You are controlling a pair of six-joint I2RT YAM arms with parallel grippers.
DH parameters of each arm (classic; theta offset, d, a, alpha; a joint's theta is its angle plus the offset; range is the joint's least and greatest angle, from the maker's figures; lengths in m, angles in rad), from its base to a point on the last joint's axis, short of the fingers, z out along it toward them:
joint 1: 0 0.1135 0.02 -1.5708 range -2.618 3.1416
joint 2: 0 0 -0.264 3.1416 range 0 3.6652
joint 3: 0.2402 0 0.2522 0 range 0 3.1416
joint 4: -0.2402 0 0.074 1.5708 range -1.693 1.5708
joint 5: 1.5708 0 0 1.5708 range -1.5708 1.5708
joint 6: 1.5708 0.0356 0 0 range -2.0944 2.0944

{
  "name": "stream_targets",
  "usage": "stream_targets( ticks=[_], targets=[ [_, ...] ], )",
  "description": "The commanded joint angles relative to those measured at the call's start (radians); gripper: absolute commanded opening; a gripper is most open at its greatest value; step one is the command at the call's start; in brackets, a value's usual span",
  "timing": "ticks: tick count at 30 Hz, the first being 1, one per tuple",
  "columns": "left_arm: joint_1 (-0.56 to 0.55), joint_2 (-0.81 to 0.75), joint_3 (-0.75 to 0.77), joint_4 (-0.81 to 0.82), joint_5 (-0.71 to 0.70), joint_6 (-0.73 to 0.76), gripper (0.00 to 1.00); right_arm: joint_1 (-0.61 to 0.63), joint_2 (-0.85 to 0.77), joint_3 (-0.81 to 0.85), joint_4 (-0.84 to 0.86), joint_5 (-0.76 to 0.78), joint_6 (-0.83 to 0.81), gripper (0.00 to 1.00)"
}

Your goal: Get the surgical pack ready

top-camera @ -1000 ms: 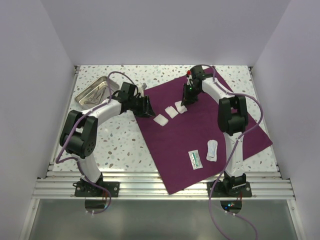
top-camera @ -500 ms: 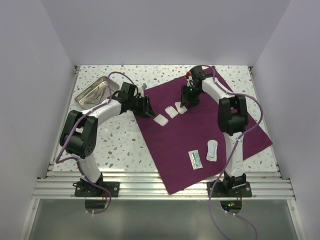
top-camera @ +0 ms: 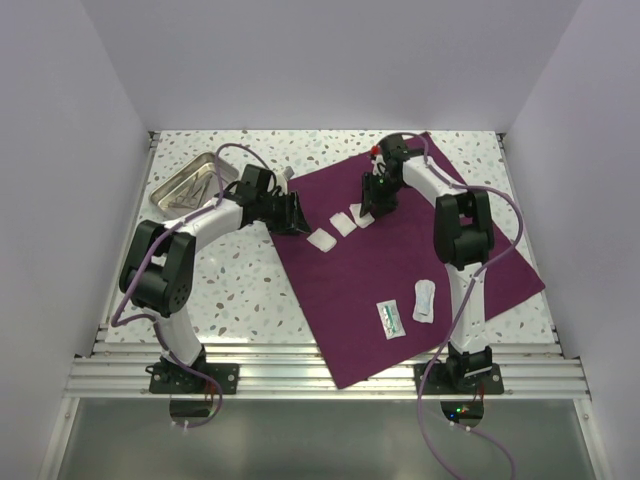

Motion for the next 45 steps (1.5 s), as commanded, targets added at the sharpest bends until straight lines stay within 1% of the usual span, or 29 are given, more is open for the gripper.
stream_targets(
  ticks=[1, 5, 10, 13, 15, 20, 23, 25, 28, 30, 33, 34, 35, 37, 41, 43, 45],
  targets=[
    [0.009, -0.027, -0.009, 0.043, 0.029, -0.009, 0.49, 0.01, 0.035, 0.013, 0.01, -0.013, -0.016, 0.46],
    [0.009, -0.027, -0.008, 0.043, 0.03, -0.009, 0.49, 0.03, 0.052, 0.038, 0.006, -0.015, -0.01, 0.41],
    [0.009, -0.024, 0.003, 0.043, 0.03, -0.011, 0.49, 0.035, 0.043, 0.048, 0.012, -0.004, 0.015, 0.3],
    [0.009, -0.024, 0.011, 0.037, 0.032, -0.011, 0.49, 0.033, 0.029, 0.07, 0.002, 0.02, 0.015, 0.2],
    [0.009, -0.024, 0.014, 0.034, 0.03, -0.011, 0.5, 0.03, 0.026, 0.087, -0.016, 0.03, 0.01, 0.15],
    [0.011, -0.008, 0.057, 0.008, 0.037, -0.024, 0.5, 0.015, 0.003, 0.137, -0.056, 0.033, 0.003, 0.07],
    [0.011, -0.005, 0.081, 0.023, 0.059, -0.05, 0.5, 0.005, -0.021, 0.148, -0.073, 0.027, 0.001, 0.05],
    [0.011, -0.007, 0.09, 0.046, 0.081, -0.081, 0.51, 0.004, -0.049, 0.153, -0.09, -0.007, 0.001, 0.02],
    [0.012, -0.014, 0.086, 0.112, 0.125, -0.133, 0.52, 0.002, -0.092, 0.142, -0.106, -0.079, 0.016, 0.02],
    [0.012, -0.022, 0.068, 0.205, 0.167, -0.17, 0.53, 0.002, -0.141, 0.101, -0.087, -0.114, 0.048, 0.01],
    [0.011, -0.027, 0.018, 0.357, 0.227, -0.265, 0.58, 0.004, -0.195, 0.027, -0.039, -0.188, 0.108, 0.01],
    [0.011, -0.031, -0.012, 0.426, 0.237, -0.317, 0.59, 0.004, -0.228, 0.012, -0.027, -0.211, 0.124, 0.02],
    [0.011, -0.036, -0.028, 0.455, 0.253, -0.339, 0.59, 0.005, -0.245, -0.025, -0.013, -0.255, 0.166, 0.01],
    [0.009, -0.045, -0.06, 0.513, 0.267, -0.382, 0.59, 0.007, -0.299, -0.066, 0.053, -0.294, 0.209, 0.01],
    [0.002, -0.059, -0.074, 0.546, 0.273, -0.414, 0.6, 0.022, -0.363, -0.175, 0.159, -0.369, 0.337, 0.01],
    [0.0, -0.071, -0.106, 0.625, 0.285, -0.469, 0.61, 0.036, -0.382, -0.209, 0.214, -0.397, 0.377, 0.01],
    [-0.003, -0.079, -0.121, 0.655, 0.288, -0.494, 0.61, 0.051, -0.386, -0.217, 0.217, -0.398, 0.385, 0.0]
  ],
)
